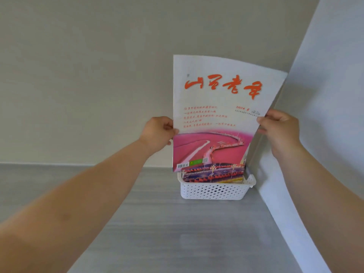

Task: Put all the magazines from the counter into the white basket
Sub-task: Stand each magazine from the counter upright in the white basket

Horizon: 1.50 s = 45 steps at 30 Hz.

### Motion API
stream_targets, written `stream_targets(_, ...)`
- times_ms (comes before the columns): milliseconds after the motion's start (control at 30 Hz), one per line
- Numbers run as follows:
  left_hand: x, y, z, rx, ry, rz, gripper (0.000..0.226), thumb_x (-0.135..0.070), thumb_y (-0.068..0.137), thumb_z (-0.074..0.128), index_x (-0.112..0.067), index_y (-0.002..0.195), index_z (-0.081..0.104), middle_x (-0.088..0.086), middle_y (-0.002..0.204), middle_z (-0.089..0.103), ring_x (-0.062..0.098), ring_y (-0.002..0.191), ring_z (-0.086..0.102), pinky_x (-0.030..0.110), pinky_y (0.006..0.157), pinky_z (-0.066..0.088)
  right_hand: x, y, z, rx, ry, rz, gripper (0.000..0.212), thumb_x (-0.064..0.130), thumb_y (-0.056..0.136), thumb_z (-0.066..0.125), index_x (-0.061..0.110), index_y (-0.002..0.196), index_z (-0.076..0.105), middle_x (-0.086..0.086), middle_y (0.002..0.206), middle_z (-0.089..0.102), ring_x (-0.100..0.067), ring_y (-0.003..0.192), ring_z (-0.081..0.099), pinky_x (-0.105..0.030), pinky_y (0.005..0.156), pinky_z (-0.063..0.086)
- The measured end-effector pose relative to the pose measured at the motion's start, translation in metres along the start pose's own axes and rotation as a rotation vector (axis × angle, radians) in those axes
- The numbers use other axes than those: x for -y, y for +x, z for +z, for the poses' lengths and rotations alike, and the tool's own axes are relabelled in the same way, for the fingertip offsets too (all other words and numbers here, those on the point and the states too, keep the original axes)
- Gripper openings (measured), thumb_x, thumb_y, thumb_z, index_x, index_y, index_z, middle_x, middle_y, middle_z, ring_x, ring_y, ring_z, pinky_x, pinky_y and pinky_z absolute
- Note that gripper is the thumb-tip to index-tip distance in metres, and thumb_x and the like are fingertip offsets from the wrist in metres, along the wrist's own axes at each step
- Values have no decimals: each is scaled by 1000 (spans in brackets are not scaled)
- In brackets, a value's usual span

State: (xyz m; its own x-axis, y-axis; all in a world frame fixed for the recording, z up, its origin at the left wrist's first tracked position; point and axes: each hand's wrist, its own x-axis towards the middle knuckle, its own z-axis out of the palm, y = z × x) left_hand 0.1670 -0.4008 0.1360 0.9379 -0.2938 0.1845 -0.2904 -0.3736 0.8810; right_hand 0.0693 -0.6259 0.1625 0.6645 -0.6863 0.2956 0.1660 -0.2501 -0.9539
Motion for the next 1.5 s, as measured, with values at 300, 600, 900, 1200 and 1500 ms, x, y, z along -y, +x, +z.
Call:
stream_targets(300,24,7,61,-65,17,-110,11,-8,83,57,-6,89,66,2,80,63,19,73,58,32,78,53,-55,15,-18,-40,37,126,25,-5,81,52,5,102,63,8,73,59,-5,67,55,-15,66,48)
stream_targets(600,63,5,86,-4,167,-236,14,-11,79,61,-12,89,71,0,75,62,21,74,58,29,72,49,-104,12,-18,-49,45,252,28,-7,80,51,18,84,62,-4,90,62,-18,76,58,-24,70,49)
stream_targets(900,81,12,97,31,214,-285,11,-10,79,61,-7,86,68,3,74,60,21,69,55,27,66,43,-127,16,-14,-22,-3,286,29,-7,81,51,19,84,62,-5,90,62,-17,73,63,-35,77,50)
stream_targets(1200,88,25,96,-10,243,-316,14,-21,78,65,-17,77,52,3,81,58,23,75,57,29,67,45,-135,25,-9,35,-56,252,28,-5,83,47,18,94,57,-4,98,61,-10,77,60,-24,68,49)
stream_targets(1500,88,5,81,19,267,-302,11,-30,84,54,-20,80,56,-2,82,58,20,80,54,29,69,44,-125,2,-16,-96,-300,255,42,0,83,44,10,124,49,-7,137,47,-23,121,46,-27,87,35)
